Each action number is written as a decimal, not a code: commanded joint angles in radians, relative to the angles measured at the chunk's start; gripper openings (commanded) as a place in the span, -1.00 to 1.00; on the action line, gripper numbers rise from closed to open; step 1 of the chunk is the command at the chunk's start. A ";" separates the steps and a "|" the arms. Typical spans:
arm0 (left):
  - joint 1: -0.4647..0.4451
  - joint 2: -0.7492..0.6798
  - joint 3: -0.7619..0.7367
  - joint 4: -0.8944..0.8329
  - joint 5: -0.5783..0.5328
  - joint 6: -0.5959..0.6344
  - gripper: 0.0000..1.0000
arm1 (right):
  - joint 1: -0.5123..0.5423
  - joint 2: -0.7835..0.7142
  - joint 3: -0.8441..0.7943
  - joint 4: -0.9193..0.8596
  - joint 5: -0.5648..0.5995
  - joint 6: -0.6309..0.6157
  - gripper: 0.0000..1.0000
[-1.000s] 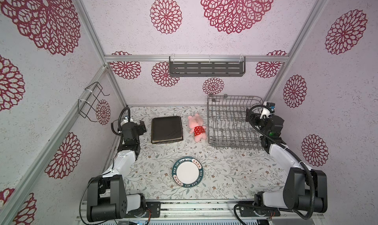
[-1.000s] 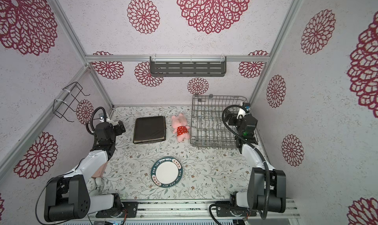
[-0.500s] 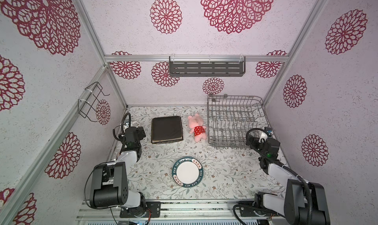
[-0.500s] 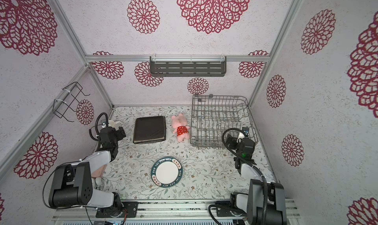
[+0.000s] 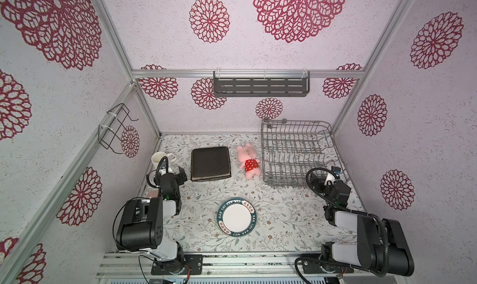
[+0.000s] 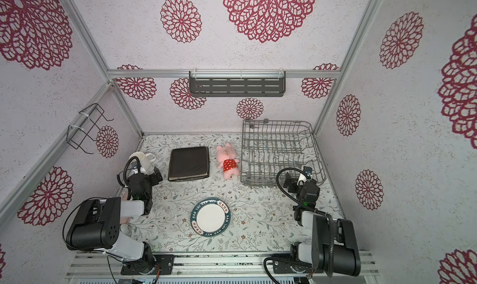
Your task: Unload the plates from the dish rack
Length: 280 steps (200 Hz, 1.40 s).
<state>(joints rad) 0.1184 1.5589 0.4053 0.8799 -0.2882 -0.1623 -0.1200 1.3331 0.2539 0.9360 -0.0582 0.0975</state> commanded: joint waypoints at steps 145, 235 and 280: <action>0.005 0.009 0.014 0.023 0.026 0.003 0.95 | 0.132 0.202 -0.005 0.274 0.137 -0.103 0.98; -0.014 0.003 0.007 0.029 0.081 0.049 0.95 | 0.132 0.199 -0.006 0.273 0.144 -0.104 0.98; 0.003 0.004 0.017 0.012 0.106 0.033 0.95 | 0.132 0.200 -0.002 0.267 0.144 -0.102 0.98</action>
<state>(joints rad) 0.0986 1.5604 0.4049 0.8967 -0.2173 -0.1234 0.0074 1.5192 0.2493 1.2297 0.0742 0.0154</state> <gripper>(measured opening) 0.975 0.989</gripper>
